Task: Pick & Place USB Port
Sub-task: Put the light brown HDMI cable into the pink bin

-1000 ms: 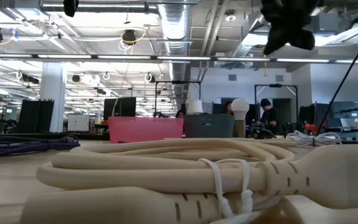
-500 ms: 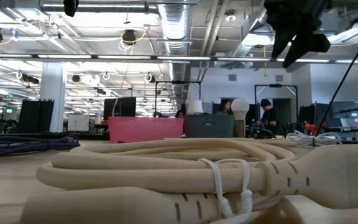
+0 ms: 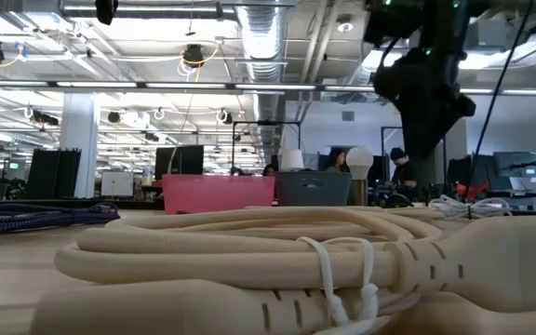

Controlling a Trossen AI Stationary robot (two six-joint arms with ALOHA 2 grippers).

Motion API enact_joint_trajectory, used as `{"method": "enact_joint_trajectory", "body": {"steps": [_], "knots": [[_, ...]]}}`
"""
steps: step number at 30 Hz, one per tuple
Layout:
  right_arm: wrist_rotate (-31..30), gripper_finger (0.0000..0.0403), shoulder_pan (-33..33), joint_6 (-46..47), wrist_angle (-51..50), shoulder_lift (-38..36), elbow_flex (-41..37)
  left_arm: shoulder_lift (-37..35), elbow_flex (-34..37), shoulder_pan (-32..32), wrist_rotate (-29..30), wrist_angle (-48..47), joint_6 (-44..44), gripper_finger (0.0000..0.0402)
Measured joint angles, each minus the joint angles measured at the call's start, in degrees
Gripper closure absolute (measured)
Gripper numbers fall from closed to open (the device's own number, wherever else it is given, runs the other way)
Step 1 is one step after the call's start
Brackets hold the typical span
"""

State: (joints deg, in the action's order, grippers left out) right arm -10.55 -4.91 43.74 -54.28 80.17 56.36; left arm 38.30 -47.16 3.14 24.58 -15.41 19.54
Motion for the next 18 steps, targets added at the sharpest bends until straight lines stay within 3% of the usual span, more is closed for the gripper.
{"method": "enact_joint_trajectory", "body": {"steps": [18], "knots": [[-0.28, 0.0255, -0.85, -3.85, 1.61, 13.48, -0.02, 0.00, 0.00, 0.00, -0.02, 0.02, 0.01, 0.0389]]}}
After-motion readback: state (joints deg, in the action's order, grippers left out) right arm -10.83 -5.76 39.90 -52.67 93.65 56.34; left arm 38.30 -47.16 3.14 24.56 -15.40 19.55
